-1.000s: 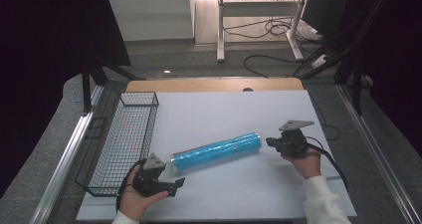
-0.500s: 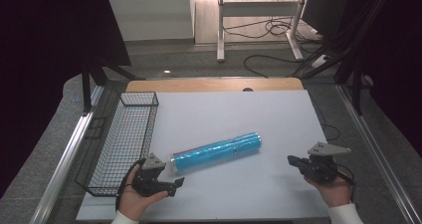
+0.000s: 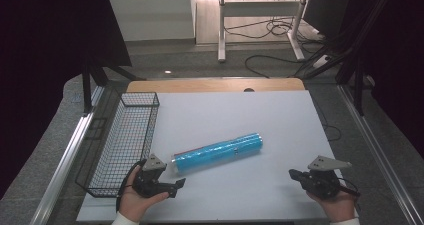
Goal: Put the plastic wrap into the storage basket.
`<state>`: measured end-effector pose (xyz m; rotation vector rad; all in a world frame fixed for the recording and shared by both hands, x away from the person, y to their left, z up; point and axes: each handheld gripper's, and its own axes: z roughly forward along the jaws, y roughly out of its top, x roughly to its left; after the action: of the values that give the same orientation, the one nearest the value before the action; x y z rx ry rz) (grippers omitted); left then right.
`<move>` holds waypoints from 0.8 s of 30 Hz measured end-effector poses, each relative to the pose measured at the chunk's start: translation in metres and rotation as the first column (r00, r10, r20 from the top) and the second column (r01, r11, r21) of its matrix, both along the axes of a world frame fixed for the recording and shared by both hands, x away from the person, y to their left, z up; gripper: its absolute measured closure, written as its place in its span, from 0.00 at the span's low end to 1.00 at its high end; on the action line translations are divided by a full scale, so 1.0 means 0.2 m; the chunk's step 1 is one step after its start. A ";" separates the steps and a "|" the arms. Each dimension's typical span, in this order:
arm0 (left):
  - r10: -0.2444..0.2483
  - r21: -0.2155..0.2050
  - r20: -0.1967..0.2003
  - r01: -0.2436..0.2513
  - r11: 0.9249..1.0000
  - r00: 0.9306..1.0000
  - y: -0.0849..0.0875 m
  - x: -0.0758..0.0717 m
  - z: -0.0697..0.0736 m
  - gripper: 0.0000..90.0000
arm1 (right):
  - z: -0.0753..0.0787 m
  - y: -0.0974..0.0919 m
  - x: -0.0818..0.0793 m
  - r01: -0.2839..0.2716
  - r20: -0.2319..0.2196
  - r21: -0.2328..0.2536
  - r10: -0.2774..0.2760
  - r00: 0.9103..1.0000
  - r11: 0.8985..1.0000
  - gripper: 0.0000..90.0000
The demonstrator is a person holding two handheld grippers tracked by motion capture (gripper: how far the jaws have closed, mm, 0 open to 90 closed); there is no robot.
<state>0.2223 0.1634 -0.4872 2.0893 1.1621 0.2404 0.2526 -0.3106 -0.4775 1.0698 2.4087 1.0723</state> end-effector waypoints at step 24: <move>-0.126 0.045 0.066 0.123 0.991 0.990 -0.21 0.08 0.10 0.13 | -0.05 0.11 0.05 -0.031 0.011 -0.009 0.031 0.999 0.999 0.26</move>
<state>0.2374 0.1212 -0.4676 2.1626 0.9900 0.2769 0.2617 -0.2889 -0.4873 1.0241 2.4270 1.0734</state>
